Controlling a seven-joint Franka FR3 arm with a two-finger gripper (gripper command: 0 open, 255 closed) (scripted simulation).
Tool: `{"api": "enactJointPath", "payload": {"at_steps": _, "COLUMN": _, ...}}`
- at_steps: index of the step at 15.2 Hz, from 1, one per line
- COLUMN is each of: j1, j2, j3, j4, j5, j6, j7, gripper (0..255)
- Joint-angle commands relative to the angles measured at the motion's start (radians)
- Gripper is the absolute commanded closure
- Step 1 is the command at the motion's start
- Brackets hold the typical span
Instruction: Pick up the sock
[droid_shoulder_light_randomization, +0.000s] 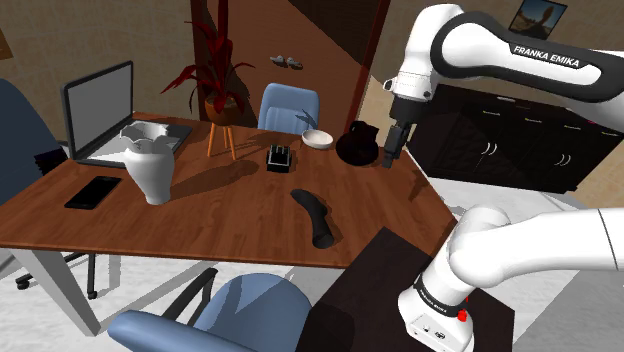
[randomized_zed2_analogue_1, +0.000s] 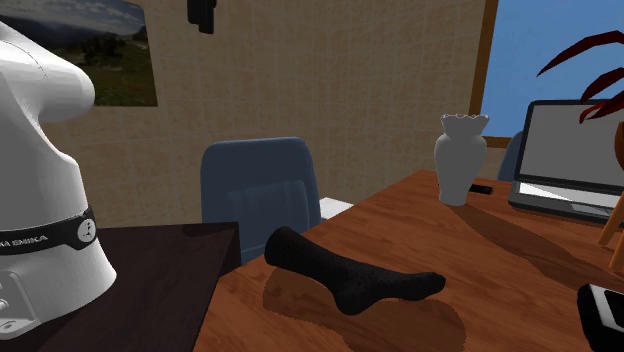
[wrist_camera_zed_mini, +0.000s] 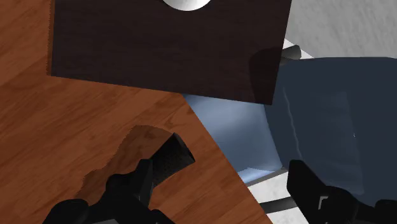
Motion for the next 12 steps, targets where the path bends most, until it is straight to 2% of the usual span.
{"api": "enactJointPath", "payload": {"at_steps": 1, "j1": 0.0, "j2": 0.0, "j3": 0.0, "j4": 0.0, "j5": 0.0, "j6": 0.0, "j7": 0.0, "gripper": 0}}
{"api": "enactJointPath", "payload": {"at_steps": 6, "j1": -0.04, "j2": 0.062, "j3": 0.074, "j4": -0.111, "j5": 0.029, "j6": 0.201, "j7": 0.158, "gripper": 0}}
{"api": "enactJointPath", "payload": {"at_steps": 12, "j1": -0.09, "j2": 0.201, "j3": 0.157, "j4": -0.194, "j5": 0.046, "j6": 0.453, "j7": 0.348, "gripper": 0}}
